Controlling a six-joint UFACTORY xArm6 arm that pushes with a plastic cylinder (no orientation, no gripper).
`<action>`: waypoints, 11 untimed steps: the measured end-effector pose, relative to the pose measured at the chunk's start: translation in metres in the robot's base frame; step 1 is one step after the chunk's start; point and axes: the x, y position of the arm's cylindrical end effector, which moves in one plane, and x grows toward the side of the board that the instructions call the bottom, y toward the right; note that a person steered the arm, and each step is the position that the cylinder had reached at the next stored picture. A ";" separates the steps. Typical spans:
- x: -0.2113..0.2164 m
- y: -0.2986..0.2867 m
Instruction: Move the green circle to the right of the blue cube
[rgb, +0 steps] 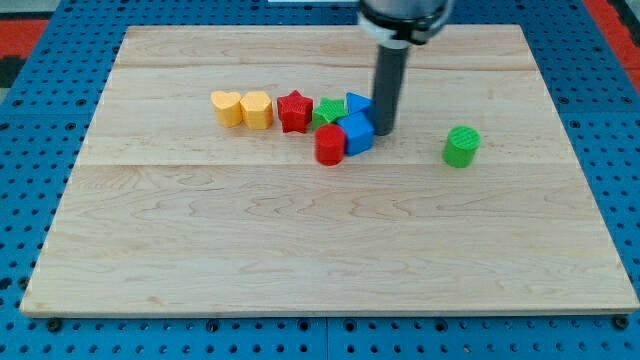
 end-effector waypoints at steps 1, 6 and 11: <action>0.000 0.066; 0.030 0.114; 0.044 -0.006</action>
